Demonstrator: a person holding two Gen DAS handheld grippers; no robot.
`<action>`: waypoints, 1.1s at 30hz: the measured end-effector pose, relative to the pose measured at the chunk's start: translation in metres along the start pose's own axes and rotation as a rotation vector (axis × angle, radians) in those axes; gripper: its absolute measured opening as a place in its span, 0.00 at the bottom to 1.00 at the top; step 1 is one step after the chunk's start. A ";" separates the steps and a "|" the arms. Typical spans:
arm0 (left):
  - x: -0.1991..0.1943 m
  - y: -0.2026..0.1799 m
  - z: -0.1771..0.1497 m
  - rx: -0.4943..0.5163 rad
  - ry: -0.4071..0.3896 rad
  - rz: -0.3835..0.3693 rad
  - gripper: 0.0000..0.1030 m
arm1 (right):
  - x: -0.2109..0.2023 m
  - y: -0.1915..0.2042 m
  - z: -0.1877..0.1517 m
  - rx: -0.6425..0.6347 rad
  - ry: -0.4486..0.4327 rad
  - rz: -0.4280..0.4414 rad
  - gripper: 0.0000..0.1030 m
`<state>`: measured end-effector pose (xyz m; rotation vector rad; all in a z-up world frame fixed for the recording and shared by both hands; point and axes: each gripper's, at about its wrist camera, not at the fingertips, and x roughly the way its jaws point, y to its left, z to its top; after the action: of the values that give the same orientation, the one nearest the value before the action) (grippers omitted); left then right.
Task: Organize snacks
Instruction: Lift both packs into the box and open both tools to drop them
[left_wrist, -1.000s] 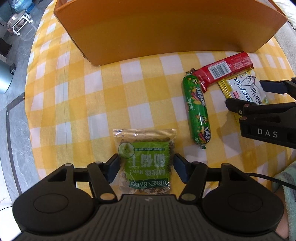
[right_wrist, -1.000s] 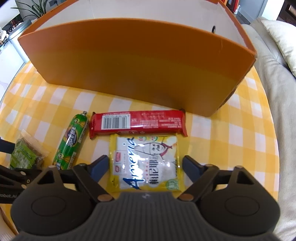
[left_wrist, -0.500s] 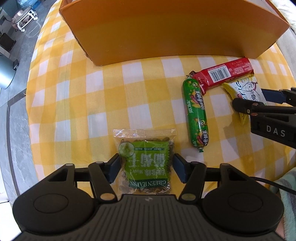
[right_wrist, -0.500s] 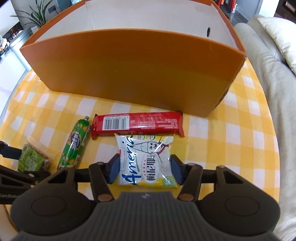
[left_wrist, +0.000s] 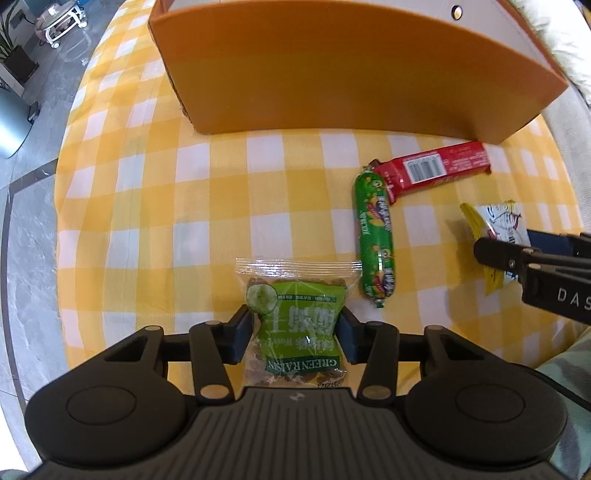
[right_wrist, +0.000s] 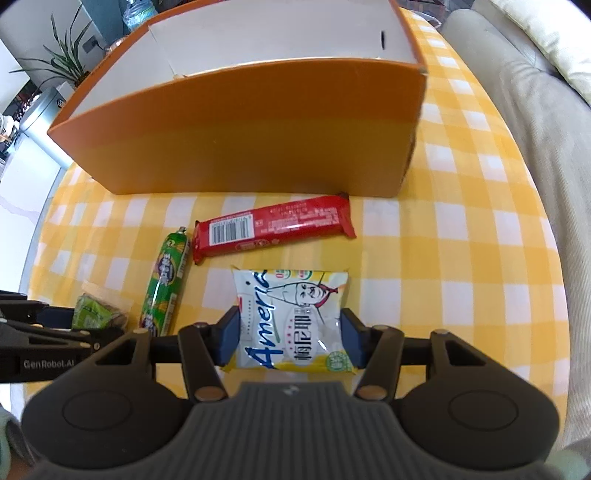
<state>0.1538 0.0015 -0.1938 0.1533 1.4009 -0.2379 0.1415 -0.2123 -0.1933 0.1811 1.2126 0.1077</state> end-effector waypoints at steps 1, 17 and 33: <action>-0.003 -0.001 -0.001 0.000 -0.007 -0.003 0.52 | -0.003 -0.001 -0.001 0.006 -0.002 0.006 0.53; -0.087 -0.023 0.015 0.011 -0.212 -0.059 0.52 | -0.079 0.000 -0.014 0.031 -0.137 0.090 0.53; -0.144 -0.032 0.128 0.103 -0.367 -0.081 0.52 | -0.130 0.015 0.083 -0.099 -0.322 0.100 0.53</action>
<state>0.2456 -0.0505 -0.0295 0.1299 1.0310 -0.3860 0.1743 -0.2273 -0.0427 0.1651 0.8749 0.2167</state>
